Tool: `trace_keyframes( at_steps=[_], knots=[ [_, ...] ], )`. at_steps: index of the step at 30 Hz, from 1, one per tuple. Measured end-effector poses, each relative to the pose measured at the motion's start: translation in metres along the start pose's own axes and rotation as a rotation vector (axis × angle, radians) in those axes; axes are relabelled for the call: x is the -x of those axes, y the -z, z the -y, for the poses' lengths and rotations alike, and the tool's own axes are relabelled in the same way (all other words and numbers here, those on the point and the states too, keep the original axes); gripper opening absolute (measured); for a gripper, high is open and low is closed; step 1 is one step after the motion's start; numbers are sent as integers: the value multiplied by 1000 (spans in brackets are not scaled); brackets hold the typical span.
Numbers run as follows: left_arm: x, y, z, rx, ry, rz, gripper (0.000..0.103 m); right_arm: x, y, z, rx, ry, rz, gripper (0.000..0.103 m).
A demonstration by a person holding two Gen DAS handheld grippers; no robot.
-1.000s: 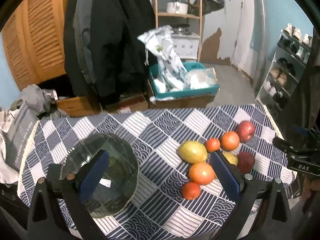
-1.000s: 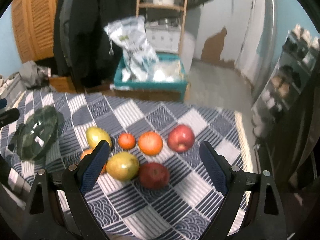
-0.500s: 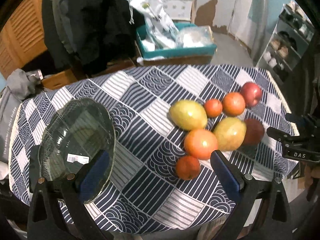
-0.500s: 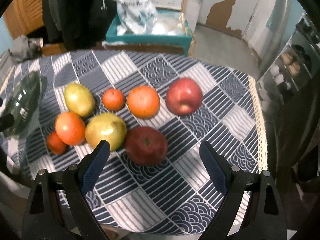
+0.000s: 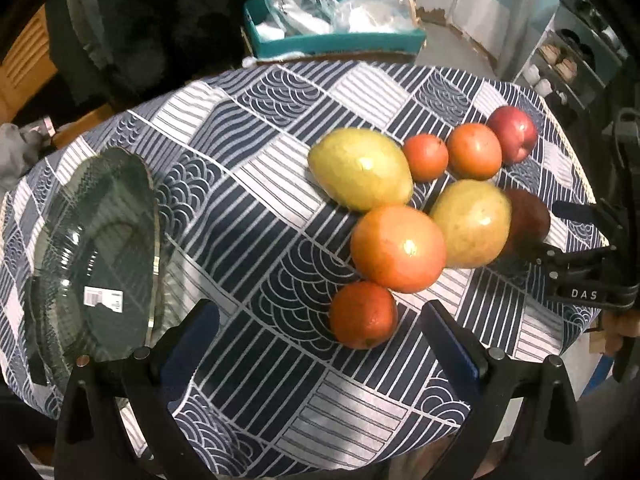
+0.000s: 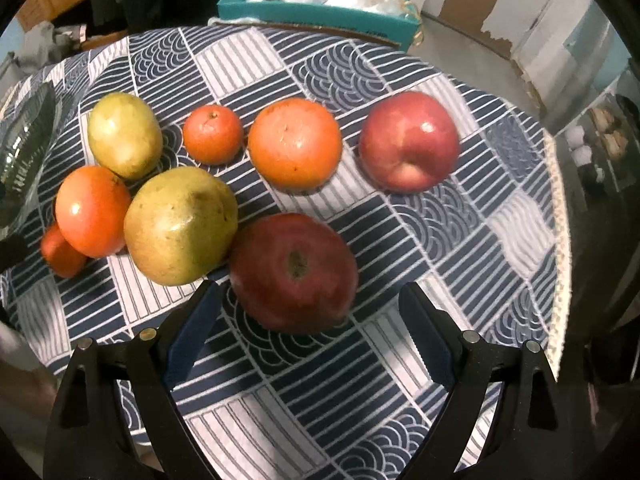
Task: Organize fruits
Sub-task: 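Close the right tool on the large red apple while the left tool grasps a small orange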
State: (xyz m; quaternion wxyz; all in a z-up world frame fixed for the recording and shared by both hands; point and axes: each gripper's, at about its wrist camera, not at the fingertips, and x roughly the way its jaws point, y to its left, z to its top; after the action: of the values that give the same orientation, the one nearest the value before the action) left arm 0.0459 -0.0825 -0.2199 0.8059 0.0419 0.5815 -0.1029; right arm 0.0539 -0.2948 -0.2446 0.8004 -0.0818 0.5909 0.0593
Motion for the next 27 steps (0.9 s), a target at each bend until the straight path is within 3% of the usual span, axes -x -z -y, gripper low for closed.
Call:
trace_keyframes(
  at_steps=[4,6,12,19,22,24,27],
  knots=[
    [-17,2,0,13,17,-43,101,-13,-4,-2,8,-22,-17,90],
    [-22,3,0,14,20,-54,93,-17,-6,-3,15,-23,-23,89],
    [-36,4,2,23,58,-81,89,-28,-12,-6,17,-54,-28,76],
    [-45,7,10,-4,91,-90,79,-27,-11,-6,3,-50,-14,75],
    [-45,8,16,-34,111,-82,66,-25,-6,-5,-13,-45,-20,75],
    [-45,8,19,-45,159,-95,49,-22,1,-4,-31,-52,-23,75],
    [-42,9,23,-56,143,-96,45,-17,6,-4,-63,-45,-17,75]
  ],
)
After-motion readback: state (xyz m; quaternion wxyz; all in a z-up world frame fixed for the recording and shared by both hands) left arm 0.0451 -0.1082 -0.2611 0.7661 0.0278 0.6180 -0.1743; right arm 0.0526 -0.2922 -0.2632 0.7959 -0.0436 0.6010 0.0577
